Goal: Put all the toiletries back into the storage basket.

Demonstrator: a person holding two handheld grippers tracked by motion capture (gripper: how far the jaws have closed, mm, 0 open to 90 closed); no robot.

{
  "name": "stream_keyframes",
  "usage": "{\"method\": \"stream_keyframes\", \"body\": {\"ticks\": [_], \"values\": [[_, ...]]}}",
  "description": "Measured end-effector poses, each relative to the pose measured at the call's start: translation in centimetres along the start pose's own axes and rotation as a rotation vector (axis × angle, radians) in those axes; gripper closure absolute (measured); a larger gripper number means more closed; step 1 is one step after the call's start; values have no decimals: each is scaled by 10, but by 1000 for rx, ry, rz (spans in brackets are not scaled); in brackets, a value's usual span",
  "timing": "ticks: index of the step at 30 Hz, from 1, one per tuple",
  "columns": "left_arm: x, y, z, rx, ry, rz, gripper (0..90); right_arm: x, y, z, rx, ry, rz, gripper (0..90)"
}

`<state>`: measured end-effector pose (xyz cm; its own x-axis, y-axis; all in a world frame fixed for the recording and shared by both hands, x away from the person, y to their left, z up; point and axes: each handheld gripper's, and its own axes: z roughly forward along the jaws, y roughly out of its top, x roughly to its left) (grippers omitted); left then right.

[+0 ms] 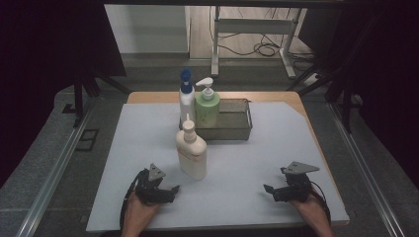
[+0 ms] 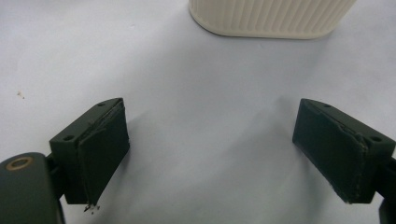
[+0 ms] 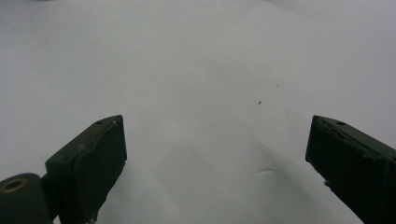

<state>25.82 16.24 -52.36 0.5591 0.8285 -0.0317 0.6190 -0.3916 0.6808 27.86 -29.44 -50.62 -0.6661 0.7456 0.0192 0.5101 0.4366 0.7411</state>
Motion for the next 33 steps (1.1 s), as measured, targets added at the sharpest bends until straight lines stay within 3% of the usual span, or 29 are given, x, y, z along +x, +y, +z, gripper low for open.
{"method": "stream_keyframes", "body": {"ticks": [5, 18, 25, 33], "values": [[0, 0, 0, 3, 1, 3, 102, 7, 6, 1, 5, 24, -29, 33], [0, -1, 0, -2, 3, 2, 103, 25, 33, -6, -53, 104, -67, 35], [0, -1, 0, -2, 3, 3, 103, 35, 48, -4, -40, 125, -105, 35], [0, -1, 0, -2, 3, 3, 103, 45, 60, 3, -45, 157, -110, 37]]}}
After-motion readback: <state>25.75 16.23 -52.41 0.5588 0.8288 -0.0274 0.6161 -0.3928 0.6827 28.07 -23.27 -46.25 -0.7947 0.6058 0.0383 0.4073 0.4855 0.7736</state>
